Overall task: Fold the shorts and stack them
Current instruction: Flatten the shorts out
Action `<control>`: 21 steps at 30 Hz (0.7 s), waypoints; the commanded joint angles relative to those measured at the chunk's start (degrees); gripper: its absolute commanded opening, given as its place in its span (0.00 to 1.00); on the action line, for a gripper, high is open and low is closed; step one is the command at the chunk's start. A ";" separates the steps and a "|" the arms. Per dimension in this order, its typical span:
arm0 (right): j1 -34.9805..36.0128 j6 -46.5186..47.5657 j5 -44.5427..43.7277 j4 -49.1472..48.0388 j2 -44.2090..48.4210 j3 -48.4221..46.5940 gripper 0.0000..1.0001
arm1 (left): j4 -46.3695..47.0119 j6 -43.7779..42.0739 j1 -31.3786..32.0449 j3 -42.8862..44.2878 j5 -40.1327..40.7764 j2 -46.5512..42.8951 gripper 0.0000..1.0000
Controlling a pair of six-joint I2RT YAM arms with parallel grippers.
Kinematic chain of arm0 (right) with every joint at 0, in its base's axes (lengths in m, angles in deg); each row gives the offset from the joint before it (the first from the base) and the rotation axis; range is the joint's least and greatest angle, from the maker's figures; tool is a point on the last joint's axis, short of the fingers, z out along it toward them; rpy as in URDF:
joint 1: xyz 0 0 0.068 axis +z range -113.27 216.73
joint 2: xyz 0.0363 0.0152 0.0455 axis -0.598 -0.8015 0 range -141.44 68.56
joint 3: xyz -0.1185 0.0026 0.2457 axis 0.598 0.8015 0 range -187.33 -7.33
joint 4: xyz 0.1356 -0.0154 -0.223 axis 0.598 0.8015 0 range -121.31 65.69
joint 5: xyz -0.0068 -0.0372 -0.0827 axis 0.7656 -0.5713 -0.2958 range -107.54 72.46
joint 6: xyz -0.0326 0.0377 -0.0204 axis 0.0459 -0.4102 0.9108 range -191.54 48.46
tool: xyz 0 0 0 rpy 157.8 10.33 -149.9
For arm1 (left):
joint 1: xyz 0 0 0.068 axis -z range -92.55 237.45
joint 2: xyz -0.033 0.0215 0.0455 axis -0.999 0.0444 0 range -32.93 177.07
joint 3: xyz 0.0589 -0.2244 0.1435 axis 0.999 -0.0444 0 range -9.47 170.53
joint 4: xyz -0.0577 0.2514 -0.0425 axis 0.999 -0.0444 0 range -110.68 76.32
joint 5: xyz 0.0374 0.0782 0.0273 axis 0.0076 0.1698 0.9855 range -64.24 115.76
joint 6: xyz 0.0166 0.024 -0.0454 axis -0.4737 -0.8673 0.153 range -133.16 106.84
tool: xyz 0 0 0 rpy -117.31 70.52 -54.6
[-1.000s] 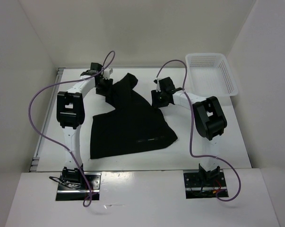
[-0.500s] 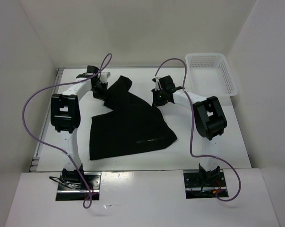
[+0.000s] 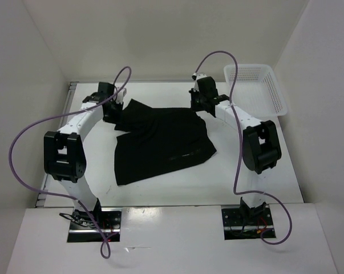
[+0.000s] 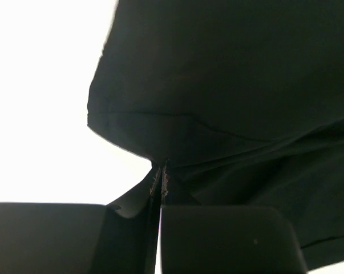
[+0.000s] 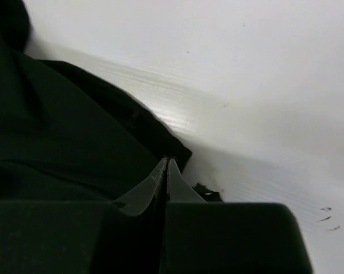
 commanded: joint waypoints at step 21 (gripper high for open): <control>-0.88 17.42 18.44 8.14 21.77 18.02 0.72 | -9.13 -0.23 0.42 3.57 -7.13 -2.80 0.71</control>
